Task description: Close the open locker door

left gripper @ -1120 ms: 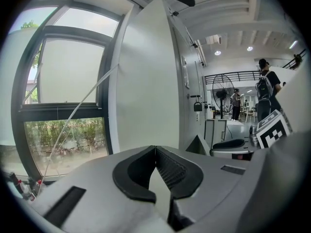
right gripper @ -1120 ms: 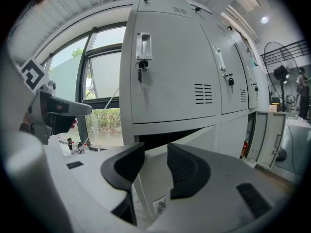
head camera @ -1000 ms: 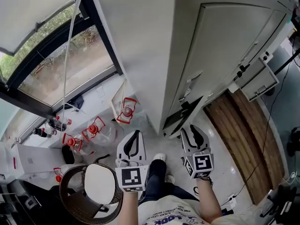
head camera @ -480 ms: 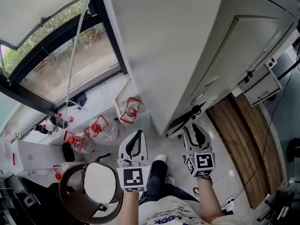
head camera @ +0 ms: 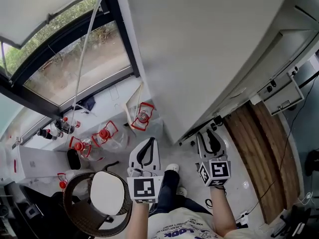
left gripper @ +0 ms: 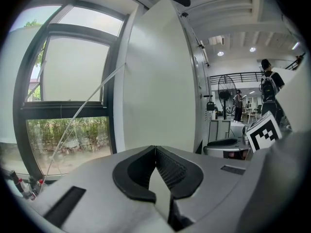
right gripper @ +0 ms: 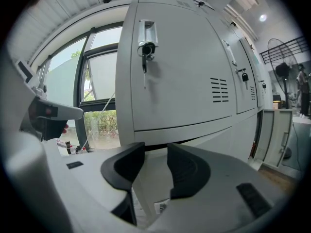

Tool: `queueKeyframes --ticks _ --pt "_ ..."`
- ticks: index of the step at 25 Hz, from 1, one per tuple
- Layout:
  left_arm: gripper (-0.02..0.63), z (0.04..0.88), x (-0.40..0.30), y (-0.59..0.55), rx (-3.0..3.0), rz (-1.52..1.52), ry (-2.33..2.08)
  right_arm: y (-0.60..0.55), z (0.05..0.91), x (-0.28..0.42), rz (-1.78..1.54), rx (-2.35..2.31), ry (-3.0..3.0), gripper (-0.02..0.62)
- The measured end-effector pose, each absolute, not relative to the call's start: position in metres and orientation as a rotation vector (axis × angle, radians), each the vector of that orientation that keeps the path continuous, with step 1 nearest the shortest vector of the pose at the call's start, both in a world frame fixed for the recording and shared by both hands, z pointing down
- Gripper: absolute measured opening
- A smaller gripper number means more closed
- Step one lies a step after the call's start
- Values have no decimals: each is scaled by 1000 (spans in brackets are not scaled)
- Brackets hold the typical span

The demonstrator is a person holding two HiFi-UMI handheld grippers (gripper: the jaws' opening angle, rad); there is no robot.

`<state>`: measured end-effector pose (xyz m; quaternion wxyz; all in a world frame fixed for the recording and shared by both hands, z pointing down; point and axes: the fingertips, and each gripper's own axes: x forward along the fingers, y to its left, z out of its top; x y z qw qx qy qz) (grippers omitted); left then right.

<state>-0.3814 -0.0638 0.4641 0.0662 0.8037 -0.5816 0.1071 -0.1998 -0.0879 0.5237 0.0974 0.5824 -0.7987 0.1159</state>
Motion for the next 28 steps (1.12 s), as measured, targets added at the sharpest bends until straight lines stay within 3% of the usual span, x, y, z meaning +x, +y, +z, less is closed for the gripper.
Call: queueKeyframes --ticks 28 --pt "5 469 -382 -93 2448 322 -1705 -108 519 -210 320 1741 -2371 146"
